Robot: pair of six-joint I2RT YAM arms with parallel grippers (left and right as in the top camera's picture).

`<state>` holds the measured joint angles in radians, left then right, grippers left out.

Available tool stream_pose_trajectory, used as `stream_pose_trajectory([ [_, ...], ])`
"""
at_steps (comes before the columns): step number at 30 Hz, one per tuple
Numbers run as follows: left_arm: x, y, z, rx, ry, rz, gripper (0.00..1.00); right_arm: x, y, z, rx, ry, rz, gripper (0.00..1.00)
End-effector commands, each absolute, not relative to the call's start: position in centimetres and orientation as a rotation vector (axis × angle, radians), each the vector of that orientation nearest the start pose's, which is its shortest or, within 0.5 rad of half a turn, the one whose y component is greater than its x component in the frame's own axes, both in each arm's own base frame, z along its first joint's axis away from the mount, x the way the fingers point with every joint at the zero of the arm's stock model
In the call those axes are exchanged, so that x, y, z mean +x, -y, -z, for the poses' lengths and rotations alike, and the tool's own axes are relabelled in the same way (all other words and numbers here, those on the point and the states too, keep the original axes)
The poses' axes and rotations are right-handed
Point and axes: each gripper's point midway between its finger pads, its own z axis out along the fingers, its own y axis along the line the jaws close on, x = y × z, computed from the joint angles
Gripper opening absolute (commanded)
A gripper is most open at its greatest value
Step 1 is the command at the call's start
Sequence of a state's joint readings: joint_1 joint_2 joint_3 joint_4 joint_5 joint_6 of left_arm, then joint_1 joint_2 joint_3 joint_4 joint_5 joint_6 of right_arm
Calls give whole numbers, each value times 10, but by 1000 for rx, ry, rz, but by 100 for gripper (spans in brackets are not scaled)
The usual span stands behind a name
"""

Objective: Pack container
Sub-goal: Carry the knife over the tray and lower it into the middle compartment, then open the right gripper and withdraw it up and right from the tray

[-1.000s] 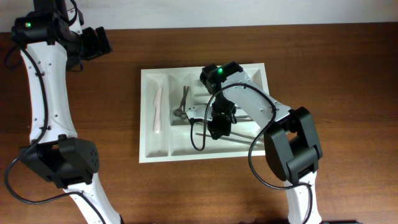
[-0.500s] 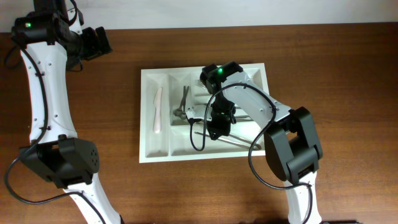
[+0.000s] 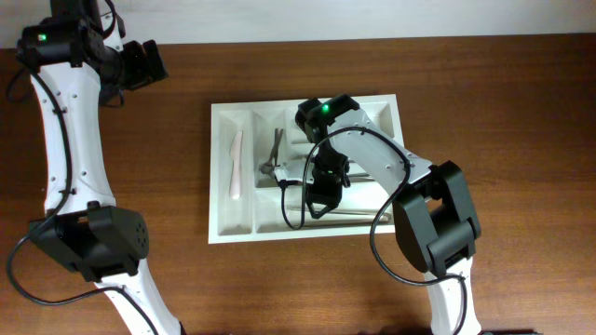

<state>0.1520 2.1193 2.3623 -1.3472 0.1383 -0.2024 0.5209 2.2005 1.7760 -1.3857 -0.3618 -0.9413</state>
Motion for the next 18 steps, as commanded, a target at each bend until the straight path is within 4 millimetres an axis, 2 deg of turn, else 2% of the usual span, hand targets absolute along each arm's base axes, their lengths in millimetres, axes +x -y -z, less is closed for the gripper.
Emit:
stream_pose_trajectory([
  [1, 489, -52, -244, -419, -2622, 192, 99, 296, -241, -64, -2002, -2485, -680, 45],
  [3, 489, -52, -244, -419, -2622, 192, 99, 320, -243, -83, -1862, -2496, -638, 66],
  [4, 489, -52, -244, -419, -2622, 192, 99, 341, -242, -98, -1730, -2519, -602, 82],
  [5, 489, -52, -244, -419, -2622, 192, 99, 353, -240, -108, -1652, -2529, -587, 98],
  [9, 489, -52, -244, -419, -2622, 192, 99, 416, -219, -165, -1274, -2527, -523, 99],
  [11, 489, -52, -244, -420, -2622, 192, 99, 446, -196, -196, -1109, -2492, -485, 99],
  [14, 489, -52, -244, -420, -2622, 192, 99, 463, -168, -210, -1021, -2475, -451, 99],
  [18, 489, -52, -244, -419, -2622, 192, 99, 473, -139, -209, -943, -2503, -432, 99],
])
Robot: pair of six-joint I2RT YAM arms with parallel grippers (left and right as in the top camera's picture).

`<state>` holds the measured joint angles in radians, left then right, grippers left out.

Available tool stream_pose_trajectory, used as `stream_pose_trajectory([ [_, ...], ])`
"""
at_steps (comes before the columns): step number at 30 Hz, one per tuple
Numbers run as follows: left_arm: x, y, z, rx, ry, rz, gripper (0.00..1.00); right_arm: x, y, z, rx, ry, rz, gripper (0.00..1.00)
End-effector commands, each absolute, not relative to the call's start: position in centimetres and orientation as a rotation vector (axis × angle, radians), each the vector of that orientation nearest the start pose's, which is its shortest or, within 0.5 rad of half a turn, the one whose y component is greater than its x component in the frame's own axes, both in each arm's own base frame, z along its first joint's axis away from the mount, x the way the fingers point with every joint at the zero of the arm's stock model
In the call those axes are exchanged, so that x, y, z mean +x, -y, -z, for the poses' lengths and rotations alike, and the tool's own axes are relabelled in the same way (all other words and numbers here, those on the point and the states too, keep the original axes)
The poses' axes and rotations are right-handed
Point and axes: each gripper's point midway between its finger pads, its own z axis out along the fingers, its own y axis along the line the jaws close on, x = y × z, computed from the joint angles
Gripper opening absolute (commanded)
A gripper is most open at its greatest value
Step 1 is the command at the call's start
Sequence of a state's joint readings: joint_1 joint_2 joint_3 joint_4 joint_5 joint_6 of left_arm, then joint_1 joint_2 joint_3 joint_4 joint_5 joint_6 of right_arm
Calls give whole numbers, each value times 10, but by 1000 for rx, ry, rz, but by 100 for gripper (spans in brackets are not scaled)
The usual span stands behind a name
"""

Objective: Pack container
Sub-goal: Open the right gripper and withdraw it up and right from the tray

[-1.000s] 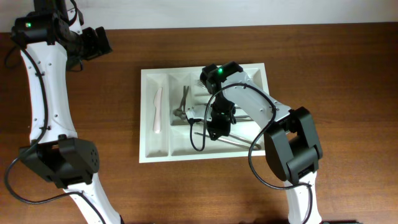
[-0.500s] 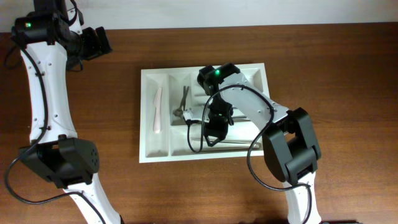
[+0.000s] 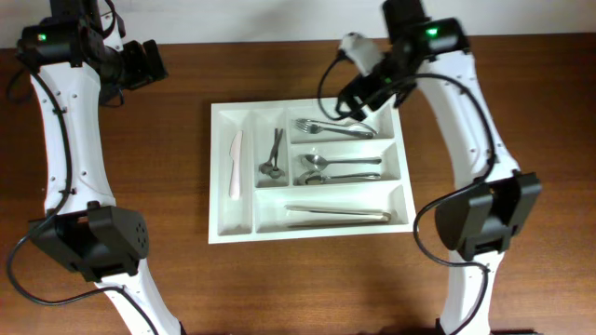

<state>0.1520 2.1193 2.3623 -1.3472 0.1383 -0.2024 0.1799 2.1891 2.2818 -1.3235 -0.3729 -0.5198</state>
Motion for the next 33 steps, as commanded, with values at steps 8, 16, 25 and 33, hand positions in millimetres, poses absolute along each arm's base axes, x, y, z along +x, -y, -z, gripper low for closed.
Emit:
stream_pose_trajectory([
  [8, 489, -52, -244, -420, -2622, 192, 99, 480, -111, -209, -868, -2523, -414, 99],
  [16, 489, -52, -244, -420, -2622, 192, 99, 479, -112, -212, -868, -2517, -411, 99],
  [25, 489, -52, -244, -420, -2622, 192, 99, 412, -129, -365, -910, -2166, -303, 99],
  [33, 489, -52, -244, -419, -2622, 192, 99, 223, -122, -534, -909, -1629, -194, 99],
])
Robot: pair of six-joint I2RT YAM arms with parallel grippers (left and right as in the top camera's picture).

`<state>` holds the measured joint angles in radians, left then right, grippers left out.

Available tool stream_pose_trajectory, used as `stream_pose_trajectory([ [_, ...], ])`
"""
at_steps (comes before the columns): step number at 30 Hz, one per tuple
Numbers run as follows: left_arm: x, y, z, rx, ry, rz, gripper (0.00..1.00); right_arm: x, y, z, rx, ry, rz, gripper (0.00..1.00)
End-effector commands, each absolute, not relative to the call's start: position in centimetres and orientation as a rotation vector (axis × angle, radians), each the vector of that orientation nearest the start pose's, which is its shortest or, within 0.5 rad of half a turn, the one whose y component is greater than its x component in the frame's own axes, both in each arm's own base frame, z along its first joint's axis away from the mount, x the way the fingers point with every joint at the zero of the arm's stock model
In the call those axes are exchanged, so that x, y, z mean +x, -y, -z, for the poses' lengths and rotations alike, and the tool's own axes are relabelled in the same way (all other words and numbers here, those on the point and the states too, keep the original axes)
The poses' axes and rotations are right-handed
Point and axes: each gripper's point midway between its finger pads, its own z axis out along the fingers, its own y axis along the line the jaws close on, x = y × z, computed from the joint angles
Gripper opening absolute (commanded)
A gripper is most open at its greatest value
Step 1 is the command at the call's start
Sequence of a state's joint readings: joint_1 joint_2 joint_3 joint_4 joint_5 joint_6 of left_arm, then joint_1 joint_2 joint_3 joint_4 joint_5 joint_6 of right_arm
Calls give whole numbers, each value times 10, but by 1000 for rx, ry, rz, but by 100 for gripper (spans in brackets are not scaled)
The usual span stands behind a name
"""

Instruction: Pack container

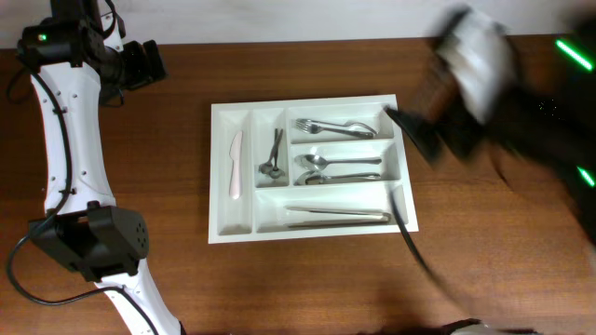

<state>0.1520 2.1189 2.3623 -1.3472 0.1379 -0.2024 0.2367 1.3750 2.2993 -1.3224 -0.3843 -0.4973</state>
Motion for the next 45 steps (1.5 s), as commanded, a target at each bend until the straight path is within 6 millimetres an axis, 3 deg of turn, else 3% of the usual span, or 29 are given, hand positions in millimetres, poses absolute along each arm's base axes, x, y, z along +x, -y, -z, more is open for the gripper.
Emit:
stream_pose_trajectory([
  [1, 489, -52, -244, -420, -2622, 192, 99, 210, -119, -542, -902, -1597, -185, 99],
  [3, 489, -52, -244, -420, -2622, 192, 99, 183, -112, -554, -888, -1537, -168, 99],
  [5, 489, -52, -244, -419, -2622, 192, 99, 135, -101, -567, -865, -1445, -141, 99],
  [8, 489, -52, -244, -420, -2622, 192, 99, 89, -88, -568, -863, -1313, -65, 99],
  [11, 489, -52, -244, -419, -2622, 192, 99, 70, -82, -569, -813, -1163, -5, 99],
  [16, 489, -52, -244, -420, -2622, 192, 99, 59, -77, -561, -723, -929, 88, 99],
  [21, 489, -52, -244, -420, -2622, 192, 99, 80, -60, -522, -515, -913, 42, 99],
  [29, 489, -52, -244, -419, -2622, 192, 99, 162, -20, -382, -72, -1200, -109, 99],
  [39, 489, -52, -244, -420, -2622, 192, 99, 225, -16, -270, 2, -1375, -80, 99],
  [42, 489, -52, -244, -419, -2622, 192, 99, 237, -12, -237, 70, -1400, -120, 99],
  [45, 489, -52, -244, -420, -2622, 192, 99, 243, -9, -217, 115, -1404, -148, 99],
])
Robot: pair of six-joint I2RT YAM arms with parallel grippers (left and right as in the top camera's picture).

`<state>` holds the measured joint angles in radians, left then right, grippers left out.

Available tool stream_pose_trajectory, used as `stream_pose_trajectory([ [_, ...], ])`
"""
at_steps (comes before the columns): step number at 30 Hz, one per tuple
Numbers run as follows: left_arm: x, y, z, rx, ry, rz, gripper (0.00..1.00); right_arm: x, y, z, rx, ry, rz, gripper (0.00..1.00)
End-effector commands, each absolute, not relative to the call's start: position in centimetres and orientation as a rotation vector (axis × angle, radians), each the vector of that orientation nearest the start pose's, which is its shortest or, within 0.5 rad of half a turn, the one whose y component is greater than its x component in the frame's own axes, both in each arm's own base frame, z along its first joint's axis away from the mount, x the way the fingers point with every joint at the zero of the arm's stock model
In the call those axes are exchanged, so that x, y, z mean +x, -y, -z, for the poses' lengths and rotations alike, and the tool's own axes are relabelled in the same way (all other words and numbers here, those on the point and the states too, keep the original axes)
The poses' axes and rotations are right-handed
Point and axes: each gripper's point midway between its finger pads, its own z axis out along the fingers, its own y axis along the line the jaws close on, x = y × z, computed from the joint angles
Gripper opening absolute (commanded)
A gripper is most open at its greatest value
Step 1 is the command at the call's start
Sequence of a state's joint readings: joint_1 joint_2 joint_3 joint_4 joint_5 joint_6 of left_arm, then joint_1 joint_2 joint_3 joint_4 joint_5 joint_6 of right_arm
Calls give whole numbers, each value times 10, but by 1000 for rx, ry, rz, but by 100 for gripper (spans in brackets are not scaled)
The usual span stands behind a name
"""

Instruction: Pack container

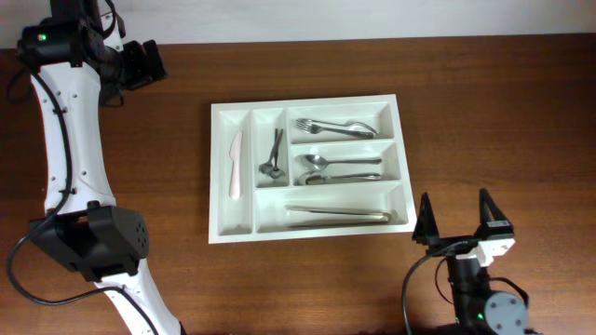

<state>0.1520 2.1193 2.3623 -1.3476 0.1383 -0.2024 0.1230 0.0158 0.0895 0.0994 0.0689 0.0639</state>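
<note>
A white cutlery tray [216,172] lies in the middle of the wooden table. Its left slot holds a pale knife [236,165], and the slot beside it holds small metal tongs [273,154]. On the right, forks [333,127] fill the far slot, spoons [331,167] the middle one, and long metal pieces [337,215] the near one. My right gripper [454,216] is off the tray's near right corner, open and empty, fingers pointing away from the table's front edge. My left gripper [144,63] hangs far off at the back left, its jaws not discernible.
The left arm's white links [70,140] run down the table's left side to its base [88,242]. The right arm's base [484,302] sits at the front edge, right of centre. Bare brown tabletop surrounds the tray.
The right arm was a blur beside the tray's right side. Now it is folded low at the front right, gripper open and still. The left arm and tray contents are unchanged.
The right gripper was first down inside the tray over the right-hand slots. Then it was above the tray's far right corner, with all slots filled. Later it was blurred to the right of the tray, and now rests at the front edge. The left arm stayed put.
</note>
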Motion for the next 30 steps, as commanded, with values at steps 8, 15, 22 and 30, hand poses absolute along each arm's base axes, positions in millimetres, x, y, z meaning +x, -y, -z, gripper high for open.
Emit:
stream_pose_trajectory([
  [8, 489, -52, -244, -420, -2622, 192, 99, 244, 9, -203, 176, -1447, -56, 99],
  [15, 489, -53, -244, -419, -2622, 192, 99, 245, 9, -201, 117, -1461, 10, 99],
  [22, 489, -52, -244, -419, -2622, 192, 99, 246, 8, -181, 112, -1544, 19, 99],
  [30, 489, -52, -244, -420, -2622, 192, 99, 245, 8, -160, 105, -1630, 28, 99],
])
